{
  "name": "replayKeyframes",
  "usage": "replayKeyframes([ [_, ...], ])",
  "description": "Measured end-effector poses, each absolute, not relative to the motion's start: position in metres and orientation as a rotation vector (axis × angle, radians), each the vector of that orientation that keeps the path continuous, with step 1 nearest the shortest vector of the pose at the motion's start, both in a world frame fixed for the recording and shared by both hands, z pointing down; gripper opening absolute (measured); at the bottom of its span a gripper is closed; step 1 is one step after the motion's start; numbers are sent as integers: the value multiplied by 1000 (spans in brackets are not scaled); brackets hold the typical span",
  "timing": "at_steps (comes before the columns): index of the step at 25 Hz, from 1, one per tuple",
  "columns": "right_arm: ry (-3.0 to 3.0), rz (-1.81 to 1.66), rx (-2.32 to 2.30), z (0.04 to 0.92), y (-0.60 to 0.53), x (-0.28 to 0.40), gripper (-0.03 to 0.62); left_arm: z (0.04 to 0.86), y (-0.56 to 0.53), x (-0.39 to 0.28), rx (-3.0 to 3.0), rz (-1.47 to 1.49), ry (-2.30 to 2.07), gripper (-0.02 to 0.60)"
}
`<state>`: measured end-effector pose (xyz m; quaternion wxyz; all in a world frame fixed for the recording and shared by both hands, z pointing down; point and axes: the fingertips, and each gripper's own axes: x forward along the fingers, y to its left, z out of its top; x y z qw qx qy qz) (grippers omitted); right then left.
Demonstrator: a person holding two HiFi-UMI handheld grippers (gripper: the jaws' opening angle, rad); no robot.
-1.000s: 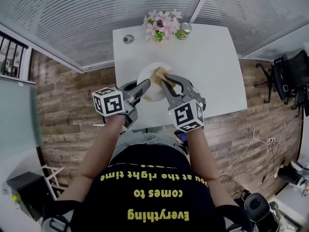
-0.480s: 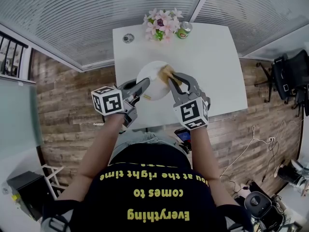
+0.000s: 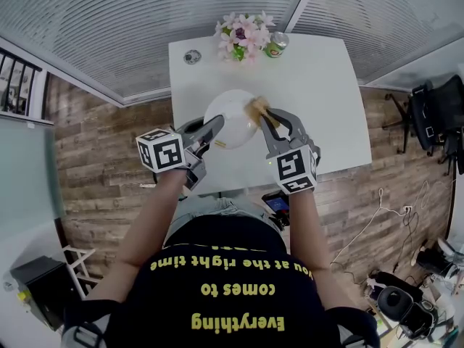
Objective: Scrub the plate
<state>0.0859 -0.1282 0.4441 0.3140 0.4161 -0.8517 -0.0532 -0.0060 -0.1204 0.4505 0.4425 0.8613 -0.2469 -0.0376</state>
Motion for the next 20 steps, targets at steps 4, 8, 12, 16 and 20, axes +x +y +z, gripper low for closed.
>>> replayKeyframes([
  [4, -2262, -148, 1067, 445, -125, 80, 40, 451, -121, -5, 2136, -95, -619, 21],
  [8, -2288, -165, 1013, 445, -117, 66, 40, 449, -121, -6, 2136, -102, -629, 21],
  [12, -2318, -177, 961, 445, -110, 51, 40, 448, -123, -6, 2134, -113, -642, 21],
  [16, -2340, -182, 923, 445, -107, 42, 40, 449, -125, -7, 2128, -117, -651, 21],
  [20, -2365, -188, 883, 444, -101, 31, 40, 449, -125, -9, 2127, -120, -659, 20],
])
